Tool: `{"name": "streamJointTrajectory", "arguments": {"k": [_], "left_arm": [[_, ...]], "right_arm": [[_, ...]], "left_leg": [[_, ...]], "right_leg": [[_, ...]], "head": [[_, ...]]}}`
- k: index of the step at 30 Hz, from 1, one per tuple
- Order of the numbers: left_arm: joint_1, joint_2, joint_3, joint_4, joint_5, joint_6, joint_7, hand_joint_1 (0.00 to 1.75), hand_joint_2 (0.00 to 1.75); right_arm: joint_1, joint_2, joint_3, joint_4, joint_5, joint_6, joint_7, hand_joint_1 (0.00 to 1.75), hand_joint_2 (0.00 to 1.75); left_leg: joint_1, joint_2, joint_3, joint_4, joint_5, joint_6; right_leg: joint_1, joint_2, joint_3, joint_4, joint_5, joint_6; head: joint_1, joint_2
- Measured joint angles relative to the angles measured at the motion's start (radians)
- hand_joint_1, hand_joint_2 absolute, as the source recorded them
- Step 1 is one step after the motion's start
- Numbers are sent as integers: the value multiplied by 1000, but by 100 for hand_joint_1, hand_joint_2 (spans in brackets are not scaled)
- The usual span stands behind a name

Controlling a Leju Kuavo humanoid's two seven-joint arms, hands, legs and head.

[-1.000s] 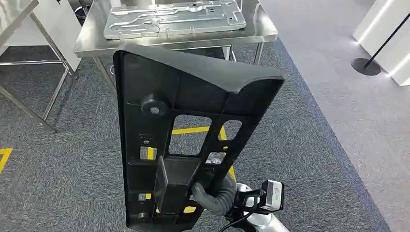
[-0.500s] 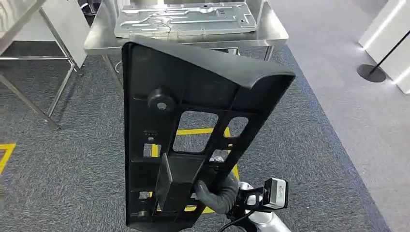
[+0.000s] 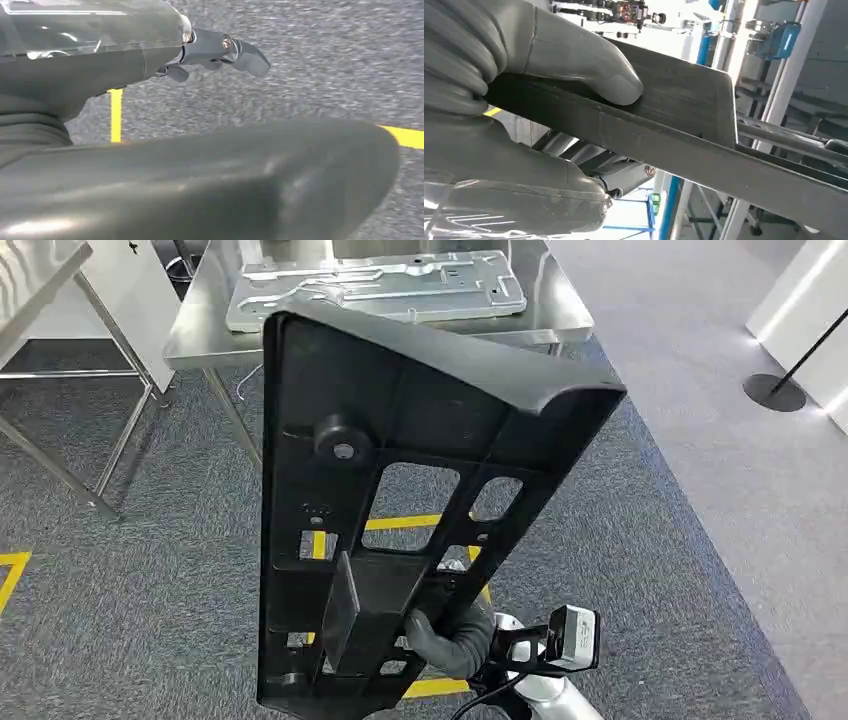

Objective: Take the parts from the cabinet and place them on the table.

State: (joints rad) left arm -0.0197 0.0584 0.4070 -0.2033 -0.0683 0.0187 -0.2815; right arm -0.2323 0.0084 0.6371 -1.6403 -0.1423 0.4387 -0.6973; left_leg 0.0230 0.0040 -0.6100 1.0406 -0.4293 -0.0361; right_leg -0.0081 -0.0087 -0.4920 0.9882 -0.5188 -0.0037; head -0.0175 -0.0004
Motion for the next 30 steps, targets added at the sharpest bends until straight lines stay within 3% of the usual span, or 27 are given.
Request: {"name": "streamJointTrajectory", "arguments": {"k": [1,2,5,6,9,10,11,12,14,15,16,17,18,19,21,23,25,26,27,28,30], "left_arm": [[0,0,0,0,0,0,0,0,0],[-5,0,2,0,0,2,0,0,0],[-2,0,8,0,0,2,0,0,0],[0,0,10,0,0,2,-1,0,0],[-4,0,15,0,-2,2,-2,0,0],[-3,0,16,0,-4,2,-2,0,0],[-2,0,16,0,-6,2,-2,0,0],[0,0,16,0,-7,2,-3,0,0],[-2,0,16,0,-10,1,-5,0,0],[-2,0,16,0,-12,0,-6,0,0],[-3,-2,16,0,-15,-1,-6,0,0],[-6,-2,16,0,-18,-2,-8,0,0],[-4,-2,16,0,-18,-3,-9,0,0],[-4,-2,16,0,-20,-4,-10,0,0],[-7,-1,16,0,-21,-3,-10,0,0],[-9,0,16,0,-22,-3,-11,0,0],[-9,1,17,0,-26,-3,-11,0,0],[-5,1,17,0,-27,-3,-11,0,0],[-2,1,17,0,-27,-3,-11,0,0],[-2,1,17,0,-29,-3,-11,0,0],[-3,3,19,0,-31,-3,-12,0,0]], "right_arm": [[-3,1,0,0,0,1,0,175,175],[-3,3,0,-1,0,3,0,175,175],[-4,5,0,-2,0,6,0,175,175],[-4,5,-1,-3,0,6,0,175,175],[-9,6,-2,-6,-1,6,0,175,175],[-7,6,-3,-6,-1,6,0,175,175],[-5,5,-3,-6,-1,6,0,175,175],[-5,5,-3,-6,0,6,0,175,175],[-5,6,-5,-6,0,6,0,175,175],[-5,6,-6,-6,0,5,0,175,175],[-4,5,-8,-6,0,4,0,175,175],[-4,6,-9,-8,2,3,0,175,175],[-1,6,-10,-11,3,0,0,175,175],[1,6,-10,-11,3,0,0,175,175],[1,7,-10,-16,6,-1,0,175,175],[-1,11,-11,-17,6,-1,0,175,175],[4,11,-11,-17,7,-1,0,175,175],[6,11,-11,-17,8,-1,0,175,175],[7,11,-11,-17,11,-1,0,175,175],[7,12,-11,-18,12,-1,0,175,175],[7,13,-12,-22,15,-1,0,175,175]], "left_leg": [[-8,-1,10,-19,-6,6],[-8,-5,4,-16,-10,27],[-5,-10,17,-26,-19,50],[-5,-10,26,-31,-22,54],[-8,-11,36,-33,-35,68],[-9,-12,42,-33,-41,68],[-11,-13,50,-33,-46,67],[-12,-15,61,-33,-54,67],[-16,-18,88,-33,-71,62],[-16,-18,96,-35,-79,60],[-19,-19,102,-35,-84,54],[-16,-20,98,-35,-89,47],[-17,-19,104,-39,-93,40],[-19,-17,114,-23,-82,34],[-16,-12,116,0,-99,29],[-14,-11,48,121,-133,23],[-12,-11,-44,252,-201,13],[-11,-11,-70,273,-206,10],[-10,-10,-75,246,-181,8],[-10,-10,-60,184,-135,9],[-10,-8,-5,10,-7,13]], "right_leg": [[6,1,-2,7,-5,7],[6,0,-3,1,-4,12],[4,0,0,12,-9,28],[1,1,-10,43,-14,32],[1,4,-153,269,-103,38],[1,4,-199,329,-118,36],[1,5,-221,343,-107,36],[2,5,-221,308,-65,33],[5,5,-162,131,62,18],[10,5,-139,50,108,7],[16,6,-138,53,62,5],[19,9,-133,41,48,-1],[19,9,-130,32,70,-7],[16,9,-123,27,71,-11],[9,7,-89,16,71,-19],[9,5,-79,15,61,-27],[10,5,-71,15,49,-29],[10,7,-64,15,43,-29],[10,9,-53,15,34,-27],[10,9,-41,15,26,-26],[10,8,-14,15,6,-19]], "head": [[0,0],[0,0],[0,0],[0,0],[0,0],[0,0],[0,0],[0,0],[0,0],[0,0],[0,0],[0,0],[0,0],[0,0],[0,0],[0,0],[0,0],[0,0],[0,0],[0,0],[0,0]]}}
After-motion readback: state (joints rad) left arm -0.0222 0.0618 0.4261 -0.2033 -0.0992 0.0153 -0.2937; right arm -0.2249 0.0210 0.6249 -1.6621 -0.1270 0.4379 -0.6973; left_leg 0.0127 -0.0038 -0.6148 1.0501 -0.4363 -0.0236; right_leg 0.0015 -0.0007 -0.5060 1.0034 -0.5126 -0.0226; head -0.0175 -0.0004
